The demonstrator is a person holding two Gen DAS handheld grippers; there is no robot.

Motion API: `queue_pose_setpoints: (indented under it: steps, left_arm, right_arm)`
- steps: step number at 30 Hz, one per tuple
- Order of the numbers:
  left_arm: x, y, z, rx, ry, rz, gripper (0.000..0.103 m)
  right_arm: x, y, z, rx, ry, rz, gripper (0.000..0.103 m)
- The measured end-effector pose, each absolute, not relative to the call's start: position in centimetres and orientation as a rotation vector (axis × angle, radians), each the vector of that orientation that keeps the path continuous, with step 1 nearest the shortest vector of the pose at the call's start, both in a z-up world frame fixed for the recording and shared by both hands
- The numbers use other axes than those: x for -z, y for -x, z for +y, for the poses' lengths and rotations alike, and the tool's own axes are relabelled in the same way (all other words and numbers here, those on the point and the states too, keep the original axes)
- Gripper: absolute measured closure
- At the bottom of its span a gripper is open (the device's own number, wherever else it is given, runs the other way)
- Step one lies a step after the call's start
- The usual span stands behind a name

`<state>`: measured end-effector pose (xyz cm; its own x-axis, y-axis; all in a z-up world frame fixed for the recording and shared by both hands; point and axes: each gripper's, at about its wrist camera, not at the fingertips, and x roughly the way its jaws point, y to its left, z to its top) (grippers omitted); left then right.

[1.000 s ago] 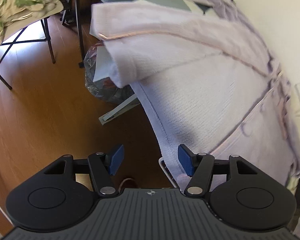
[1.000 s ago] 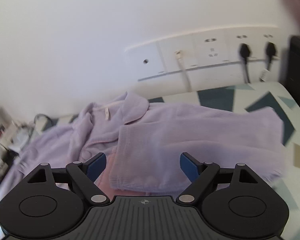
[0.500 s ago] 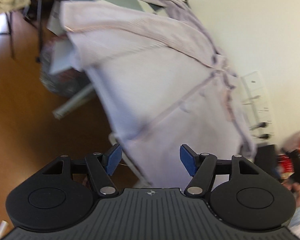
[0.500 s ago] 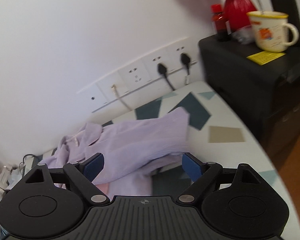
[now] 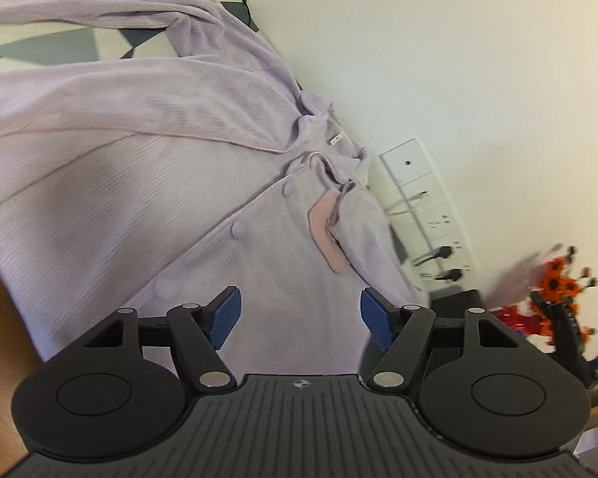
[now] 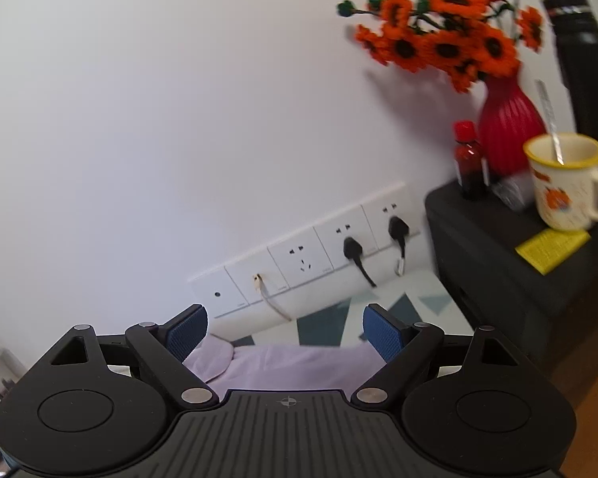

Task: Fold clothes

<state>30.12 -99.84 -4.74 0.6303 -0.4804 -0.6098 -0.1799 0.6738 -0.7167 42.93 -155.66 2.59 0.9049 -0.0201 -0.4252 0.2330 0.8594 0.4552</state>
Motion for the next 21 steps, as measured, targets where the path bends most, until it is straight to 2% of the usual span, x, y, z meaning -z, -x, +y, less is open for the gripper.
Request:
queue_pose_setpoints:
  steps: [7,10,16,21]
  left_arm:
    - [6.5,-32.8,-101.0,0.036,0.754,0.946,0.035]
    - [6.5,-32.6,-99.7,-0.075,0.661,0.920,0.032]
    - [6.7,-29.3,-93.0,-0.310,0.484,0.840,0.025]
    - [8.7,-26.3,-85.8,-0.444,0.440,0.845,0.024]
  right_arm:
    - [-0.3,-47.7,-156.1,-0.003,-0.527,0.476,0.019]
    - [-0.2,-49.8,-155.4,-0.094,-0.560,0.486,0.020]
    - [-1.5,-53.6,-152.9,-0.212,-0.566,0.507,0.020]
    - [-2.6,-55.9,-149.8,-0.331,-0.636,0.547,0.020]
